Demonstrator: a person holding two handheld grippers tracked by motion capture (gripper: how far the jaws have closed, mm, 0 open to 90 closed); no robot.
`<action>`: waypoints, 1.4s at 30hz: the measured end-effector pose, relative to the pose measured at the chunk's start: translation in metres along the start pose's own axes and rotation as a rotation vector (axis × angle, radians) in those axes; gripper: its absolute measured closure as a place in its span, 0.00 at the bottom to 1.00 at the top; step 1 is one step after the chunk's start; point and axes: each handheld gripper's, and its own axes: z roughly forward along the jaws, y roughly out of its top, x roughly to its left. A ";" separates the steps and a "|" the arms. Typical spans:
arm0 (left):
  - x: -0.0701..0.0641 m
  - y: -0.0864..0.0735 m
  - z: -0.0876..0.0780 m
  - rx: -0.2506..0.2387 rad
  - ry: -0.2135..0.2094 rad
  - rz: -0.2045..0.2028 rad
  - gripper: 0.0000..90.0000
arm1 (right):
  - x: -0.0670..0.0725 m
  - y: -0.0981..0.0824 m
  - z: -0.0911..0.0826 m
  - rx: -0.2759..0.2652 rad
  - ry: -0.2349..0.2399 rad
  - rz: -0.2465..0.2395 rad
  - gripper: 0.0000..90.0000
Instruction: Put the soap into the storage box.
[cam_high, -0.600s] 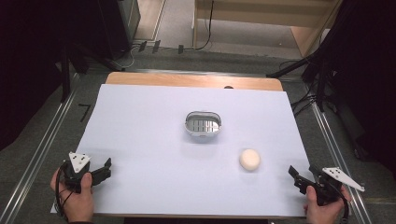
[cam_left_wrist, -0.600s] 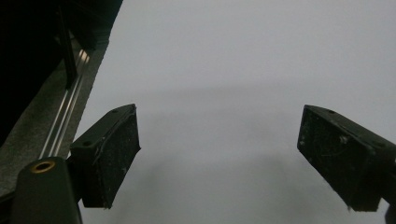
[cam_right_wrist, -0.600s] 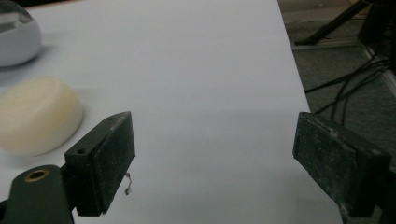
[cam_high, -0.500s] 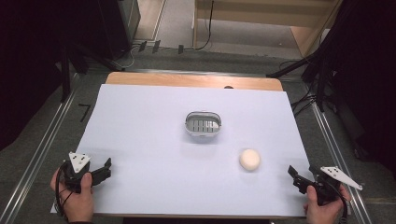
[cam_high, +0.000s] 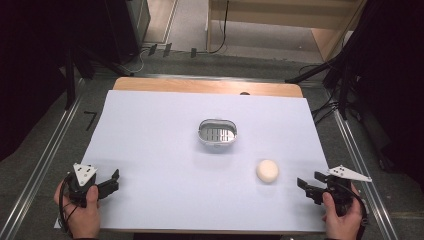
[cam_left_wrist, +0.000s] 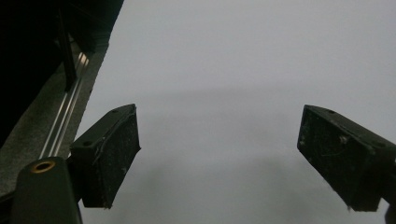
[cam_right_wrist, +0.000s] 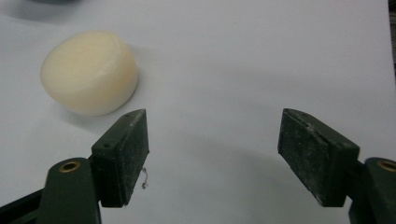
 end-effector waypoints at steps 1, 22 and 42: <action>0.000 0.000 0.000 0.000 0.000 0.000 0.15 | 0.000 0.000 0.000 0.000 0.000 0.000 0.29; -0.001 0.000 0.001 0.011 0.002 0.007 0.15 | 0.030 0.020 0.021 0.298 0.001 -0.131 0.15; 0.000 0.000 0.001 0.009 -0.002 -0.001 0.15 | 0.055 0.044 0.042 0.409 0.023 -0.193 0.15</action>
